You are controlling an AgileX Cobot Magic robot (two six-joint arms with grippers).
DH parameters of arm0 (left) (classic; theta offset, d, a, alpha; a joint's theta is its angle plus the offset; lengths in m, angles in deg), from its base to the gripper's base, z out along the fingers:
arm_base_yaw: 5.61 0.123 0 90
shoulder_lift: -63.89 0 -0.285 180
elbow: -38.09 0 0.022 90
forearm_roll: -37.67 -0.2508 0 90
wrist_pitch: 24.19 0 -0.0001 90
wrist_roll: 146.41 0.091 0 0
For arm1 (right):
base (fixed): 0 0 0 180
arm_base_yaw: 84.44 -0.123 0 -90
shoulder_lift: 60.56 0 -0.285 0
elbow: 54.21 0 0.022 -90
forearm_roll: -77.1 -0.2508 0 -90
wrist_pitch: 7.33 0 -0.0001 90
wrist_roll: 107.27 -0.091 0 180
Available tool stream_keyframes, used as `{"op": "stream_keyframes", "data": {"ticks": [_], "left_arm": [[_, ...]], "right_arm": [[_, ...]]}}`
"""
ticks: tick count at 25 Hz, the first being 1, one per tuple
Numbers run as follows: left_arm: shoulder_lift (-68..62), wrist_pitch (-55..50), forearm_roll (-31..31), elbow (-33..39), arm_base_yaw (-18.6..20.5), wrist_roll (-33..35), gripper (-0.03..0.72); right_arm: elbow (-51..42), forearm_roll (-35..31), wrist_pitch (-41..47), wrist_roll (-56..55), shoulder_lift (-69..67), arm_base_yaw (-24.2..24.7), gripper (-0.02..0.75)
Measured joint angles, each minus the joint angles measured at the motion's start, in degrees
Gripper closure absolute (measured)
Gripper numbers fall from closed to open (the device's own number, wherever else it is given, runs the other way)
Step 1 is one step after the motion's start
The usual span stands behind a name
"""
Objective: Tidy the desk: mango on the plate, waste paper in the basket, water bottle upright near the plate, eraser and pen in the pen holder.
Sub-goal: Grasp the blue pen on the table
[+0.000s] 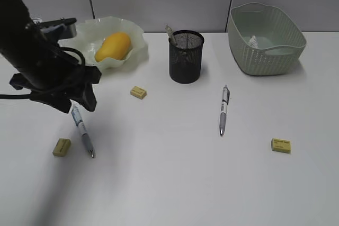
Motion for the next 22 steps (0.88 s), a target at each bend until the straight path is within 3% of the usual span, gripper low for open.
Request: {"op": "stream_keyframes", "data": {"ticks": [8, 22], "left_arm": [[-12.2, -1.34, -8.82, -5.52, -1.05, -8.63, 0.293], [-18.9, -1.32, -9.59, -9.79, -0.53, -12.99, 0.295]], "right_arm": [[0.0, 0.18, 0.0, 0.0, 0.0, 0.0, 0.279], [0.0, 0.41, -0.17, 0.0, 0.0, 0.0, 0.279]]}}
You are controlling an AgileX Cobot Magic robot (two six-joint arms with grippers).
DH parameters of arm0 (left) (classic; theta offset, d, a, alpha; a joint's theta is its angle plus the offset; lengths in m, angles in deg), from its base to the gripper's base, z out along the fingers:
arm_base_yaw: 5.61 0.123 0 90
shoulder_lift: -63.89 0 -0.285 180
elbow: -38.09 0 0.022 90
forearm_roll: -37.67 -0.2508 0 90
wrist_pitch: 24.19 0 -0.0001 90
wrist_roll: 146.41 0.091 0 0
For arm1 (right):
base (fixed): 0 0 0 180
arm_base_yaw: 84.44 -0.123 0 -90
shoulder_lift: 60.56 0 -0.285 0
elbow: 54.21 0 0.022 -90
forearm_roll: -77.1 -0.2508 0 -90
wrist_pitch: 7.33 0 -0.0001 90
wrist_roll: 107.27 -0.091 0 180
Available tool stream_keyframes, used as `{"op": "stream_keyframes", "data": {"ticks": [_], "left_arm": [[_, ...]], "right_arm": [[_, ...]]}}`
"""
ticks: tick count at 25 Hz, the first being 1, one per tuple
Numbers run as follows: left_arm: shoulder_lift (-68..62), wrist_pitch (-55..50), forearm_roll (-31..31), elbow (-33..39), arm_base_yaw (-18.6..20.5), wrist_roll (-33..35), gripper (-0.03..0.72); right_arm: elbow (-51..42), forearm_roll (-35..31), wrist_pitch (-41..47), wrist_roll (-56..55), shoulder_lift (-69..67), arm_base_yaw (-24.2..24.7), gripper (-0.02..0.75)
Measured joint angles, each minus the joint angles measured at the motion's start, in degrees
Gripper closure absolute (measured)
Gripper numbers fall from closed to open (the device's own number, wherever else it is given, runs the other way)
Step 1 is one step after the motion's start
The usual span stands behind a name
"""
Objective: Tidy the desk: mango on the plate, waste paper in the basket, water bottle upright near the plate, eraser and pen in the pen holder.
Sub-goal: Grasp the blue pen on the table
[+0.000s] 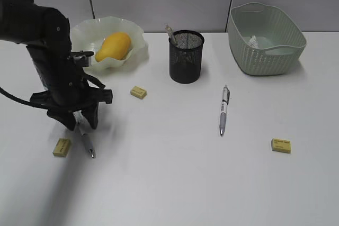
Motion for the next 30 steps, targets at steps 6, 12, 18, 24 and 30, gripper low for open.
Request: {"op": "stream_keyframes", "data": {"ticks": [6, 12, 18, 24, 30], "left_arm": [[-0.54, -0.31, -0.23, 0.0, 0.0, -1.55, 0.295], [-1.84, -0.58, -0.25, -0.55, 0.0, -2.27, 0.295], [-2.13, -1.33, -1.44, -0.73, 0.04, -2.47, 0.422], [-2.13, -1.94, -2.62, -0.73, 0.32, -2.47, 0.578], [-2.13, -2.07, -2.56, -0.94, 0.32, -2.47, 0.585]], "right_arm": [[0.0, 0.0, -0.11, 0.0, 0.0, 0.0, 0.279], [0.0, 0.0, -0.22, 0.0, 0.0, 0.0, 0.279], [0.0, 0.0, -0.22, 0.0, 0.0, 0.0, 0.279], [0.0, 0.0, -0.22, 0.0, 0.0, 0.0, 0.279], [0.0, 0.0, -0.22, 0.0, 0.0, 0.0, 0.279]]}}
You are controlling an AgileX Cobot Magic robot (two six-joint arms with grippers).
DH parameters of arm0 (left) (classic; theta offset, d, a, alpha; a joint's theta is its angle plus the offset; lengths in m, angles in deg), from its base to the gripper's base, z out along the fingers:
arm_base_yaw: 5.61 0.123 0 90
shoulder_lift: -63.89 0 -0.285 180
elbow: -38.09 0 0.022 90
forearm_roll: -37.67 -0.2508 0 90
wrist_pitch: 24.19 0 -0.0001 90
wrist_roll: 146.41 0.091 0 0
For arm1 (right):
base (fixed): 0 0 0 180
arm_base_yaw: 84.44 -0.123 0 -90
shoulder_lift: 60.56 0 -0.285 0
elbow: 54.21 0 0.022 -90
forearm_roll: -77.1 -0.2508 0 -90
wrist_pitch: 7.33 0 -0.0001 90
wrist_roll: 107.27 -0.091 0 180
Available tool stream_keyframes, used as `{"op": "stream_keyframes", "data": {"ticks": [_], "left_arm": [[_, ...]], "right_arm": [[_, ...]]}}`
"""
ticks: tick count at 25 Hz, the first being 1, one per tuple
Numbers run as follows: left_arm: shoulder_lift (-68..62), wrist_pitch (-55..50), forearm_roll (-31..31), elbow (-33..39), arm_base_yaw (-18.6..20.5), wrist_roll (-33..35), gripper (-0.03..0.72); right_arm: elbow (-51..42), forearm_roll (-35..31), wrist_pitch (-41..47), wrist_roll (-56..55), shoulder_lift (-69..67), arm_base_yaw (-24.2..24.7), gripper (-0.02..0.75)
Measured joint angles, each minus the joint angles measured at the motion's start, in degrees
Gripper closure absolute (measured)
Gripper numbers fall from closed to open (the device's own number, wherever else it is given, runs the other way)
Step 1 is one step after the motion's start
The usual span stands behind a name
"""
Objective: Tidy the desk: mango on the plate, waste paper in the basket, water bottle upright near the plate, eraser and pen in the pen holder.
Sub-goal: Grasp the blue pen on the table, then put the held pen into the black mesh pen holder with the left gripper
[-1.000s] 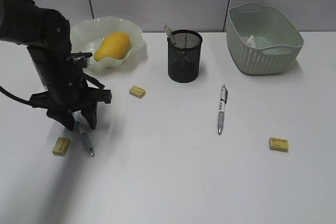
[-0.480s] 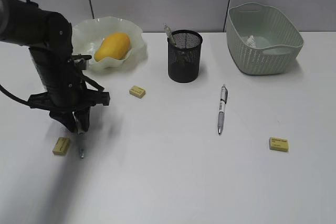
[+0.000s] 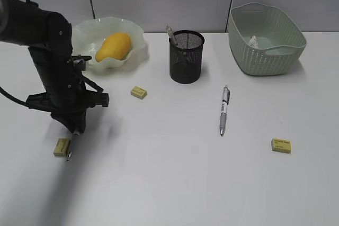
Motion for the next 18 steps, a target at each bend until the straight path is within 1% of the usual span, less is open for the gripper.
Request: {"op": "stream_keyframes", "data": {"ticks": [3, 6, 9, 11, 15, 18], "left_arm": [[-0.63, -1.17, 1.36, -1.53, 0.0, 0.0, 0.585], [-1.65, -1.31, 6.26, -5.0, -0.26, 0.82, 0.585], [-1.8, -2.65, 10.15, -10.18, -0.82, 3.02, 0.586], [-1.8, -3.28, 12.01, -14.57, -1.23, 4.56, 0.586], [-1.8, -3.72, 13.29, -24.3, -2.67, 6.24, 0.586], [-1.8, -0.97, 13.5, -31.7, -3.45, 7.31, 0.586]], "right_arm": [[0.0, 0.0, 0.0, 0.0, 0.0, 0.0, 0.279], [0.0, 0.0, 0.0, 0.0, 0.0, 0.0, 0.279], [0.0, 0.0, 0.0, 0.0, 0.0, 0.0, 0.279], [0.0, 0.0, 0.0, 0.0, 0.0, 0.0, 0.279], [0.0, 0.0, 0.0, 0.0, 0.0, 0.0, 0.279], [0.0, 0.0, 0.0, 0.0, 0.0, 0.0, 0.279]]}}
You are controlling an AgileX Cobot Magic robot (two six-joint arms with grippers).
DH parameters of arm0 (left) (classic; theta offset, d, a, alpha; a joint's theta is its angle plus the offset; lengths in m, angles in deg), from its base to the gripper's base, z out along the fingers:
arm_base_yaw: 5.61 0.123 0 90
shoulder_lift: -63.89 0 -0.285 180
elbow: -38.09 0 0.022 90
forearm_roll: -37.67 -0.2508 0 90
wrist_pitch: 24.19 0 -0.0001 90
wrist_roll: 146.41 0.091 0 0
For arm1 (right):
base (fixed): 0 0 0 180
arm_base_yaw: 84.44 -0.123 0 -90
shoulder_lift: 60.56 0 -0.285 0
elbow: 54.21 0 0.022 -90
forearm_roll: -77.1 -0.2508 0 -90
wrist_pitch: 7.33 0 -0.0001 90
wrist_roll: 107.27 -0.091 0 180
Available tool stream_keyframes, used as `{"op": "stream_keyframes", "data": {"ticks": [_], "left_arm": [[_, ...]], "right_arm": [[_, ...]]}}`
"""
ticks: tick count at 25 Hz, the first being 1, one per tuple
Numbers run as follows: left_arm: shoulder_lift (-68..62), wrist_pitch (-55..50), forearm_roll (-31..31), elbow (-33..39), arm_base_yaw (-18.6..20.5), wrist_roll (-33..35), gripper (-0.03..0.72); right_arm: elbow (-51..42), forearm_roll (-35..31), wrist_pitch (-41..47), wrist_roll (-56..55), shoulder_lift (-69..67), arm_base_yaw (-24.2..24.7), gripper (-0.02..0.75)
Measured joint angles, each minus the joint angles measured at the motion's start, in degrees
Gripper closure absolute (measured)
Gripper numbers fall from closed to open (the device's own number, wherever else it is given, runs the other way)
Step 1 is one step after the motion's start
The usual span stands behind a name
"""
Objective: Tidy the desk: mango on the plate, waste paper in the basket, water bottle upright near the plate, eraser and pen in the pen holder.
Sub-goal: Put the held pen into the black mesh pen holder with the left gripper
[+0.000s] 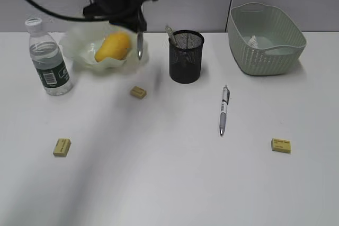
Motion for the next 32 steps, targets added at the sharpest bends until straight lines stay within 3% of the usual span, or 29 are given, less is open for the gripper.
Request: {"op": "stream_keyframes", "data": {"ticks": [5, 10, 14, 20, 32], "left_arm": [[0.0, 13.41, 0.06, -7.57, -1.86, 2.26, 0.586], [-0.24, 26.29, -1.34, -7.97, -5.71, 8.52, 0.586], [-2.35, 33.01, -6.15, -7.97, -8.55, 10.19, 0.586], [-7.34, 35.44, -10.27, -7.97, -9.41, 10.6, 0.586], [-14.31, 32.52, -10.19, -7.85, -9.41, 10.6, 0.586]], "right_arm": [[0.0, 0.0, 0.0, 0.0, 0.0, 0.0, 0.279], [0.0, 0.0, -0.1, 0.0, 0.0, 0.0, 0.279], [0.0, 0.05, -0.12, 0.0, 0.0, 0.0, 0.279], [0.0, 0.26, -0.41, 0.0, 0.0, 0.0, 0.279], [0.0, 0.55, -0.6, 0.0, 0.0, 0.0, 0.279]]}}
